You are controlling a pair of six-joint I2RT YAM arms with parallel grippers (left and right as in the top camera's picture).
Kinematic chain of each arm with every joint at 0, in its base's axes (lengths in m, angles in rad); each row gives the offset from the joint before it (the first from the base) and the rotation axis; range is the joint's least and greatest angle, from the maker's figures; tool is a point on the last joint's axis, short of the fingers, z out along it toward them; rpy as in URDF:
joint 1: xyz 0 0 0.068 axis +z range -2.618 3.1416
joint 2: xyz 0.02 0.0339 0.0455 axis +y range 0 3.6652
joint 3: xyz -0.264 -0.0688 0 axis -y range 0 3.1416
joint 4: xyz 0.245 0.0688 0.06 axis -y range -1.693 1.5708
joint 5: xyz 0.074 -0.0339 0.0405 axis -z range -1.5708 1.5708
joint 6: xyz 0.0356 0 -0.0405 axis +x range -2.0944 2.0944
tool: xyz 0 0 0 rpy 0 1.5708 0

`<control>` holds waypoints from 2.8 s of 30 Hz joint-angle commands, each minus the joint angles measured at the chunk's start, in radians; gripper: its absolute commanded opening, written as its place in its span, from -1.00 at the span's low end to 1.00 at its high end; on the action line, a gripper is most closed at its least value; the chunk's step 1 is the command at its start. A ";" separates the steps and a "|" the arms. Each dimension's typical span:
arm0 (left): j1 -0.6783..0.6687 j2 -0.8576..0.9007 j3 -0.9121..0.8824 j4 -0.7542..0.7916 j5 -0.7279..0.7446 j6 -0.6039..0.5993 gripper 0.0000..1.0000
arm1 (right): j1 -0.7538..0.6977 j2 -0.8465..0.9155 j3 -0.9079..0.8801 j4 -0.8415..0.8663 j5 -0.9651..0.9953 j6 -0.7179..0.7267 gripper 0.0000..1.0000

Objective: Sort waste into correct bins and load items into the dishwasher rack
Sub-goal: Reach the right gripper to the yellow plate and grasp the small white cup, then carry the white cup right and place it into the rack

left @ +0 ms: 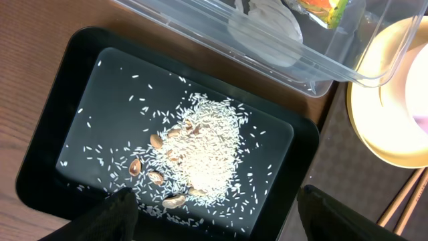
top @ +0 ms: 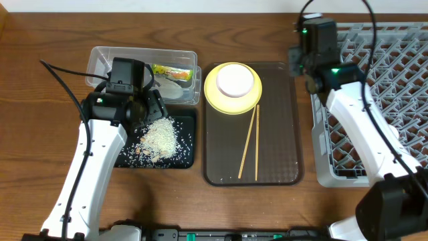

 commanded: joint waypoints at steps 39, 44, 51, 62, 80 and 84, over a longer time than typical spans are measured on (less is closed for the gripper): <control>0.005 -0.006 0.009 -0.003 -0.011 -0.013 0.58 | -0.068 -0.071 0.003 0.180 0.396 -0.216 -0.98; 0.005 -0.006 0.009 -0.003 -0.011 -0.013 0.58 | -0.201 -0.066 0.003 0.254 0.545 -0.589 -0.97; 0.005 -0.006 0.009 -0.003 -0.011 -0.013 0.58 | -0.371 0.006 0.003 0.399 0.661 -0.740 -0.97; 0.004 -0.006 0.009 -0.003 -0.011 -0.013 0.58 | -0.454 0.178 0.003 0.557 0.803 -0.715 -0.98; 0.005 -0.006 0.009 -0.003 -0.011 -0.013 0.59 | -0.380 0.328 0.002 0.546 0.826 -0.580 -0.97; 0.005 -0.006 0.009 -0.003 -0.011 -0.013 0.58 | -0.374 0.331 0.002 0.562 0.870 -0.567 -0.97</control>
